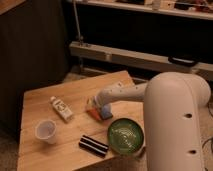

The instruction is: Drag the pepper across the table

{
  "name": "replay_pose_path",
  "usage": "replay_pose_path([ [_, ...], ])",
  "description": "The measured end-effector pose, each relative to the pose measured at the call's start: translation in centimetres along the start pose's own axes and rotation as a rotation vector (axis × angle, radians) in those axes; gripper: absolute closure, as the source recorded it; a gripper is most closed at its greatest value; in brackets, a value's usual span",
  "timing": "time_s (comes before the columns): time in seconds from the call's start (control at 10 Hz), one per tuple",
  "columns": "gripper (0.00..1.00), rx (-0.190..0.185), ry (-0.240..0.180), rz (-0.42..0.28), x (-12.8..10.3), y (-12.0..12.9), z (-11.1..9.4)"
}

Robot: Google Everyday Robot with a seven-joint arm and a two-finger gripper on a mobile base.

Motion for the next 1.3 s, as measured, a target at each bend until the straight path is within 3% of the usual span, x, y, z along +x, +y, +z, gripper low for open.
replay_pose_path([
  [0.7, 0.79, -0.009, 0.012, -0.065, 3.6, 2.8, -1.0],
  [1.3, 0.79, -0.039, 0.015, -0.132, 6.2, 5.6, -2.4],
])
